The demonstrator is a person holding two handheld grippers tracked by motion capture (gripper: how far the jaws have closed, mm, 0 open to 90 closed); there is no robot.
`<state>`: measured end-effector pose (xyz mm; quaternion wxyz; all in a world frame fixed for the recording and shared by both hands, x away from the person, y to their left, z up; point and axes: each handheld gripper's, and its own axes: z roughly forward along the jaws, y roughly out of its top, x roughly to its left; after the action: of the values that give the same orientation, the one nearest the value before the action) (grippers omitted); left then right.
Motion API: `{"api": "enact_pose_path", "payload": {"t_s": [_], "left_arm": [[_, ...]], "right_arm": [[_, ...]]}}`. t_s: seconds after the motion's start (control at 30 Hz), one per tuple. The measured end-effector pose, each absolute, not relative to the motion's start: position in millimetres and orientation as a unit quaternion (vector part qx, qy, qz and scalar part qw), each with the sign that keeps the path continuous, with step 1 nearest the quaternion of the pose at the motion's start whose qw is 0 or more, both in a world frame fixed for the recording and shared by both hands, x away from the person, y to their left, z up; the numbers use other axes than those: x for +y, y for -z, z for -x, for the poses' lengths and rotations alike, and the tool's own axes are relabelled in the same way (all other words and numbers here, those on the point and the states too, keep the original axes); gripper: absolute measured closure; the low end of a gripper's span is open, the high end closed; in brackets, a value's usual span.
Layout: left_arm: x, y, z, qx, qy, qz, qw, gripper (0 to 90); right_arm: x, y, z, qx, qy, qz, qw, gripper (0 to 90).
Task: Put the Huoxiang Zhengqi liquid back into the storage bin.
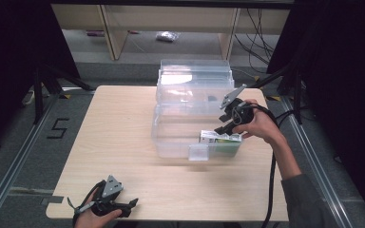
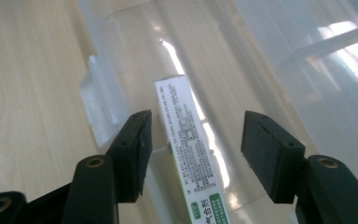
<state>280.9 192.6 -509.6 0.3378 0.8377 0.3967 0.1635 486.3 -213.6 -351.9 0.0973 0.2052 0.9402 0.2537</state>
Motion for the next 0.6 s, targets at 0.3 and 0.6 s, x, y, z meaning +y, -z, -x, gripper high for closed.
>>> {"api": "enact_pose_path", "payload": {"t_s": [0.3, 0.6], "left_arm": [[192.8, 509.9, -281.5, 0.397, -0.165, -0.837, 0.339, 16.3], [192.7, 509.6, -281.1, 0.396, -0.164, -0.838, 0.337, 16.3]], "right_arm": [[-223.4, 355.9, -476.5, 0.919, -0.292, -0.245, 0.105, 35.8], [-231.5, 359.3, -456.9, 0.889, -0.34, -0.283, 0.122, 26.5]]}}
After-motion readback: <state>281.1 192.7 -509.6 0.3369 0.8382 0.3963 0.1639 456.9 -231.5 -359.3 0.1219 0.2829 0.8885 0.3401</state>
